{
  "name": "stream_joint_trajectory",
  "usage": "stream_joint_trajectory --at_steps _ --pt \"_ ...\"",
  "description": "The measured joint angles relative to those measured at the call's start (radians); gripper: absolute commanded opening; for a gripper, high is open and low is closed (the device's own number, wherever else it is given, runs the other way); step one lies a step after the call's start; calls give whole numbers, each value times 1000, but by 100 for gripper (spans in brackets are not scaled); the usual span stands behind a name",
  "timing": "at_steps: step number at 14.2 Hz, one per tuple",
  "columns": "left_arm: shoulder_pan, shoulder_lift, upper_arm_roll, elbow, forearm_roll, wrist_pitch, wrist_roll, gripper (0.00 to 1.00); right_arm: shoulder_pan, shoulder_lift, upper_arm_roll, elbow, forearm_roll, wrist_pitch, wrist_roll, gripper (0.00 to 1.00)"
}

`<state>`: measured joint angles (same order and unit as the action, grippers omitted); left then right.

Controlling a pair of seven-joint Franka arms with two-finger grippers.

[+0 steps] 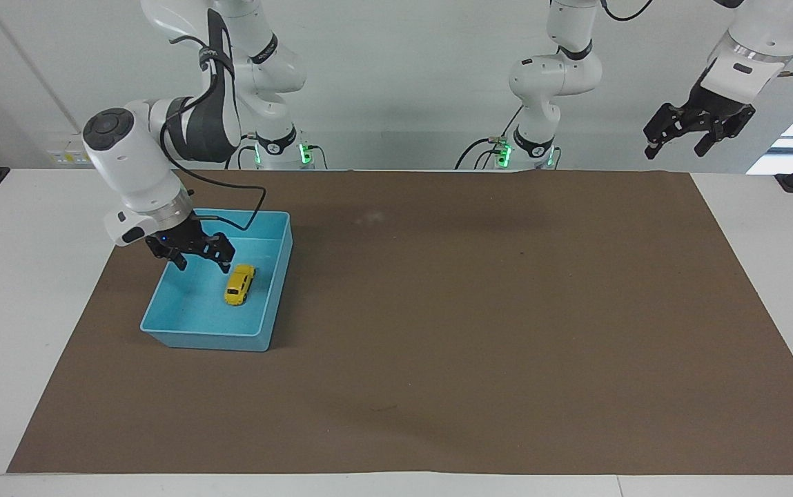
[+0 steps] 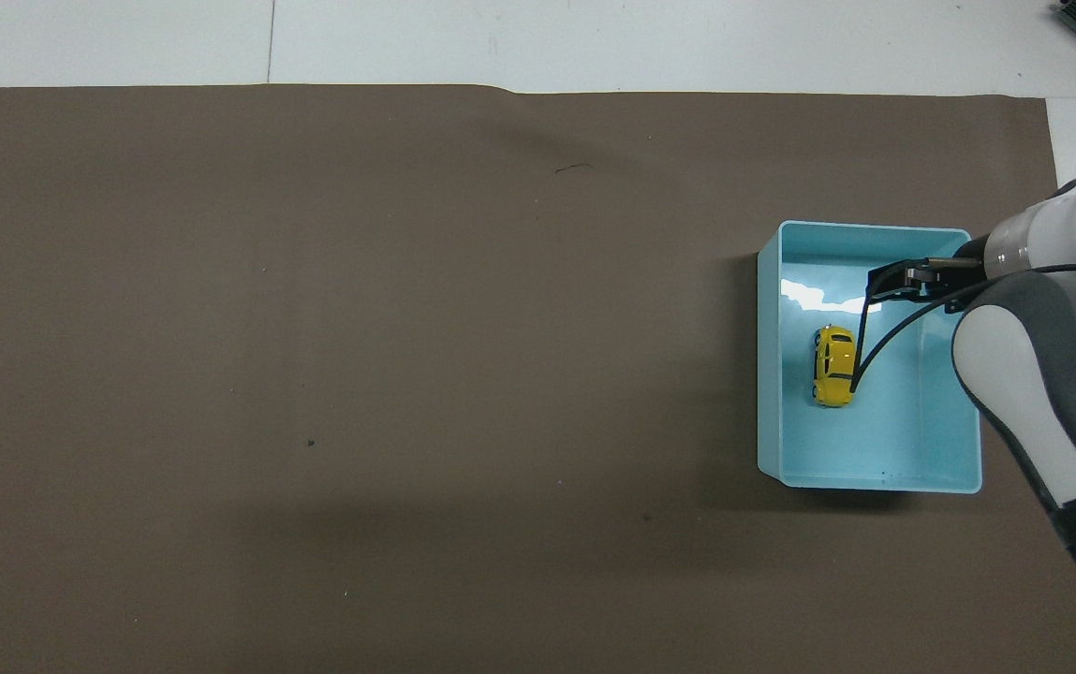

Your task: Wind up and store yellow beetle car

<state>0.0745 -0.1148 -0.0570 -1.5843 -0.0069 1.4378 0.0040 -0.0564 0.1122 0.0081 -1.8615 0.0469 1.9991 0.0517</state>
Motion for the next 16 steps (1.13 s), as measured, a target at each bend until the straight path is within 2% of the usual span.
stream_joint_trajectory --at_steps 4,16 --pt "0 0 0 0 0 0 0 100 0 -32 0 46 0 -72 0 99" --pt "0 0 0 0 0 0 0 100 -3 -156 -6 57 0 -137 0 100"
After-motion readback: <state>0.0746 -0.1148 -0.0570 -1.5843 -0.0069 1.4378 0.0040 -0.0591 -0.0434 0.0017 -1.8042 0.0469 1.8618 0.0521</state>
